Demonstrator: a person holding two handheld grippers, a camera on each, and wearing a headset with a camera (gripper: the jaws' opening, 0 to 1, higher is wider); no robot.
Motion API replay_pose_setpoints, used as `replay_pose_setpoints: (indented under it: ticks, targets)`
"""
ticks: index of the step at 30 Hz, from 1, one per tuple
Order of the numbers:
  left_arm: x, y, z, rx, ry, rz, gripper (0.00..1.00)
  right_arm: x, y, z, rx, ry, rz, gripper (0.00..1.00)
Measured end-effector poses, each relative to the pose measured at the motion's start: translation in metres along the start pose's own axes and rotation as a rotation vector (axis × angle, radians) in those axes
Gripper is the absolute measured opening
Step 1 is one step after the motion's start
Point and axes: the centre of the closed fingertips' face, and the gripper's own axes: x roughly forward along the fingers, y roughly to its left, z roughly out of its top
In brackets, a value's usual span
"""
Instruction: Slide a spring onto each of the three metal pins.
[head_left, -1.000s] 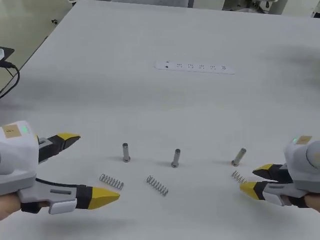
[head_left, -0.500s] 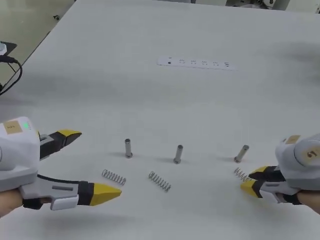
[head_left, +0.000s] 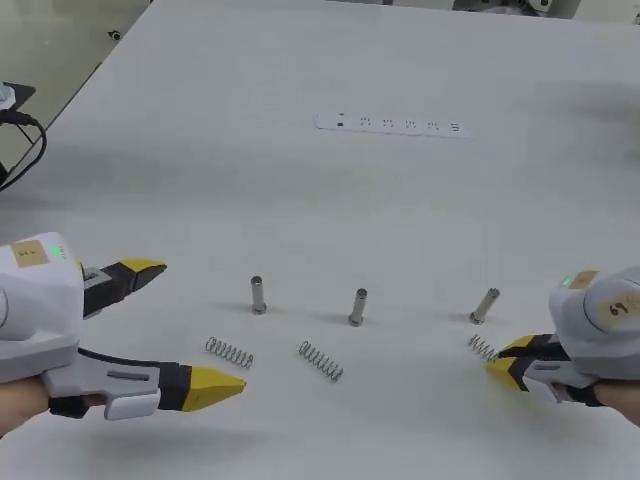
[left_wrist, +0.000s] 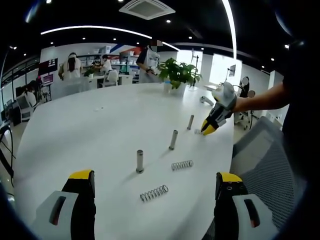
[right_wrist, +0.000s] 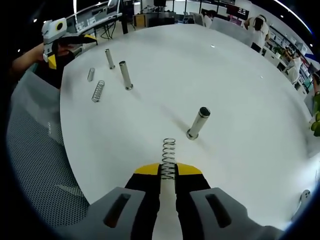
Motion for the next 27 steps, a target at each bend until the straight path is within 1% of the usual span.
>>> replay_pose_setpoints:
  ticks: [2,4,7,13,19,24,26,27]
  targets:
    - [0.000,-0.001,0.002,0.003,-0.004,-0.001,0.98,-0.007,0.001,0.007,0.007,-0.025,-0.004,0.08]
    - [-0.001,-0.003,0.004,0.006,-0.010,-0.005,0.97,-0.013,0.002,0.013,0.029,-0.052,0.002,0.08]
    - [-0.001,-0.009,0.006,0.017,-0.013,-0.018,0.97,-0.020,0.005,0.015,0.027,-0.058,0.006,0.08]
    - [0.002,-0.016,0.009,0.034,-0.017,-0.032,0.97,-0.029,0.010,0.021,-0.018,-0.061,0.011,0.08]
    - [0.003,-0.021,0.017,0.060,-0.023,-0.045,0.95,-0.037,0.019,0.036,-0.070,-0.081,0.025,0.08]
    - [0.004,-0.024,0.026,0.074,-0.038,-0.052,0.93,-0.041,0.023,0.045,-0.118,-0.092,0.033,0.08]
    - [0.005,-0.029,0.029,0.072,-0.044,-0.072,0.92,-0.043,0.026,0.048,-0.136,-0.100,0.042,0.08]
    - [0.005,-0.037,0.034,0.037,-0.066,-0.109,0.91,-0.044,0.028,0.050,-0.145,-0.104,0.049,0.08]
